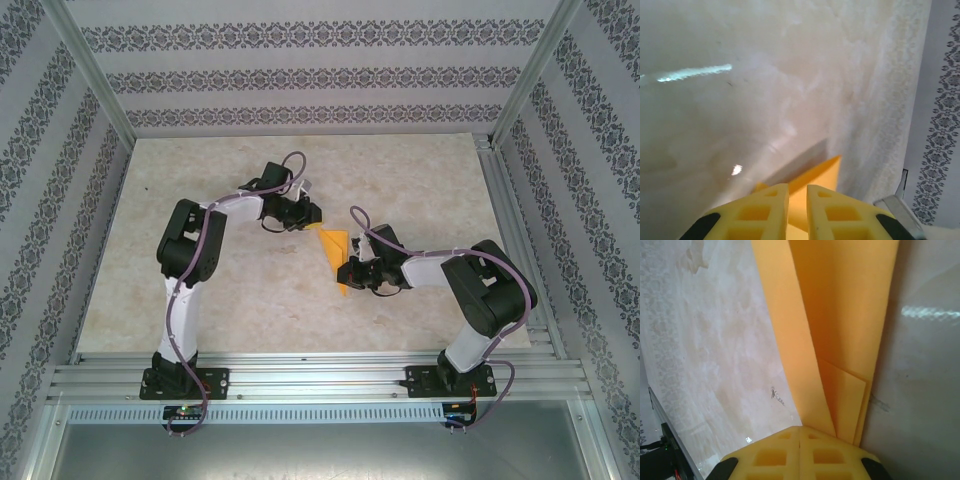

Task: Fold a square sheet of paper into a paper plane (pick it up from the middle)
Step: Fold the wing for the fifth time at the center of the table.

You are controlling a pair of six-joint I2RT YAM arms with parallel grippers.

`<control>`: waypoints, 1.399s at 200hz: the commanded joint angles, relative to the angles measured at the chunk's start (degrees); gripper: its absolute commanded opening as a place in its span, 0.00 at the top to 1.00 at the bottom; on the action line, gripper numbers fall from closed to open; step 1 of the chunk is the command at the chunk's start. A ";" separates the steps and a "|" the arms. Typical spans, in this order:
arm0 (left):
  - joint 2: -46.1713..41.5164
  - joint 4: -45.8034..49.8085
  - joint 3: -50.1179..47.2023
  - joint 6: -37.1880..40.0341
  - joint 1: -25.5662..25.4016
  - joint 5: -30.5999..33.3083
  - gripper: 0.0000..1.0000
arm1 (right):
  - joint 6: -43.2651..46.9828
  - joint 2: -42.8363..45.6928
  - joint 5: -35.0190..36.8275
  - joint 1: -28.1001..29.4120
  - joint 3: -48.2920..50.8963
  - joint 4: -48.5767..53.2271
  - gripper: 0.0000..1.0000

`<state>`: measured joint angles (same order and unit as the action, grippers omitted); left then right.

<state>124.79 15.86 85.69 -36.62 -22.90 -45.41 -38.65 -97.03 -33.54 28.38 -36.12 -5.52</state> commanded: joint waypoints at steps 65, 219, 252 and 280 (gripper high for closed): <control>-3.47 -9.47 -11.25 -5.07 -6.55 -0.60 0.92 | 0.95 -1.86 4.76 -0.08 0.06 9.30 1.00; 0.03 -4.83 -9.25 -4.28 -6.55 2.42 0.95 | 0.32 -6.75 1.28 0.29 -17.51 12.35 1.00; 0.16 -4.52 -9.03 -3.99 -6.55 2.25 0.95 | 1.88 -9.74 4.79 0.53 -19.33 16.26 1.00; 0.22 -3.84 -8.96 -3.73 -6.61 2.58 0.95 | 3.09 -10.15 5.34 0.53 -16.39 17.98 1.00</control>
<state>123.72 9.76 75.55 -41.65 -29.34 -44.49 -37.80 -106.69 -30.74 28.40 -54.08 8.78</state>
